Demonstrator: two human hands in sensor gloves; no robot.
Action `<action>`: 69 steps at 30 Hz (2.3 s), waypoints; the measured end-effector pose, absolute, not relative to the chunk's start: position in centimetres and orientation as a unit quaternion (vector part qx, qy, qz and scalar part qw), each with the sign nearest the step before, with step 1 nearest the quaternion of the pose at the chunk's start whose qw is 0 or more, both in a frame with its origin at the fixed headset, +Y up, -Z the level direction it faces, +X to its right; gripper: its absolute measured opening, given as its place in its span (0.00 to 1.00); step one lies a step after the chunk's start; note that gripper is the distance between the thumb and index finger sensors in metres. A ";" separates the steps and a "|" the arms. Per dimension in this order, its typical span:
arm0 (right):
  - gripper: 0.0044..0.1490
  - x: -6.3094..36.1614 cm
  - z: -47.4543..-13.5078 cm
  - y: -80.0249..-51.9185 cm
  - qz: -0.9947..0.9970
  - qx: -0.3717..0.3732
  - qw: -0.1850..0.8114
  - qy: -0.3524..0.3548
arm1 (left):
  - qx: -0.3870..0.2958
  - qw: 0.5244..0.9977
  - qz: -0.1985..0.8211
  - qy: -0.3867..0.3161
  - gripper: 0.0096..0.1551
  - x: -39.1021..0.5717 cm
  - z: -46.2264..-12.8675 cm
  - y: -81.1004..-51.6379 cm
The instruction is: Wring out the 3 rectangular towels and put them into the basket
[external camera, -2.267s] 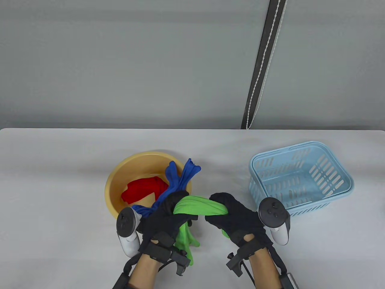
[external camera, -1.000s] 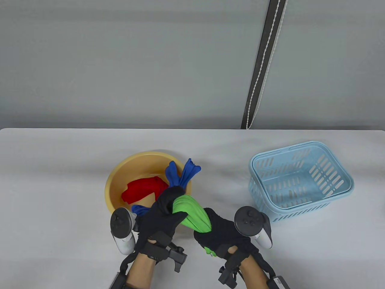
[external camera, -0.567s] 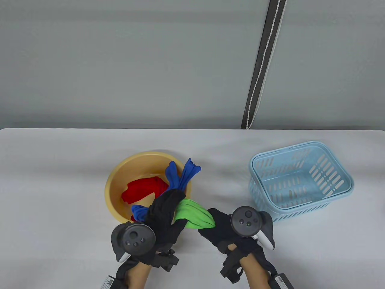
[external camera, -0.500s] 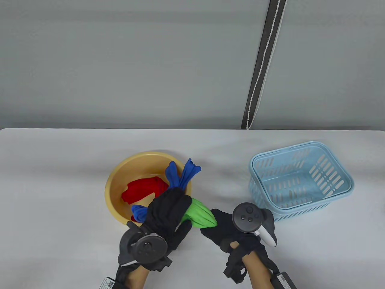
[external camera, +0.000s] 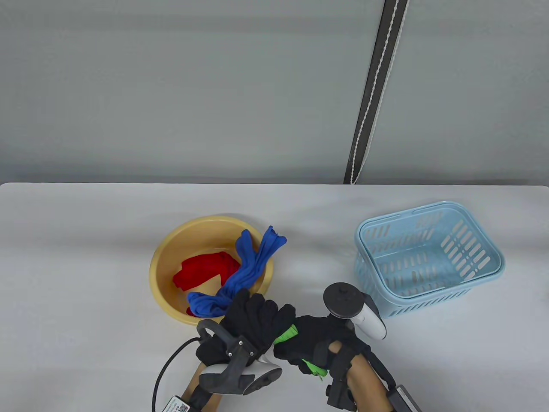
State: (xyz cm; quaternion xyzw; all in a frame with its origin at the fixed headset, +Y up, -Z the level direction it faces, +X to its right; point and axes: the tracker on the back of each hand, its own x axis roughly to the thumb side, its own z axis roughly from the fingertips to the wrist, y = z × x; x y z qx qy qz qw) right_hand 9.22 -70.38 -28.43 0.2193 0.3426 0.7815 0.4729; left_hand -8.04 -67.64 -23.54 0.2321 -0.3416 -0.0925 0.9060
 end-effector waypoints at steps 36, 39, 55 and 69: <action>0.23 8.1 -25.8 -68.5 0.961 0.201 0.113 -0.154 | 0.051 0.960 0.174 -0.214 0.22 -9.2 -25.2 -67.1; 0.23 8.3 -25.7 -68.6 0.958 0.200 0.099 -0.182 | -0.014 0.944 0.259 -0.206 0.24 -9.3 -25.8 -67.5; 0.23 8.6 -25.4 -67.7 0.938 0.205 0.115 -0.254 | -0.291 0.709 0.614 -0.187 0.25 -9.7 -27.5 -70.8; 0.24 8.5 -25.3 -67.4 0.927 0.218 0.109 -0.286 | -0.405 0.543 0.704 -0.213 0.22 -8.3 -27.7 -72.7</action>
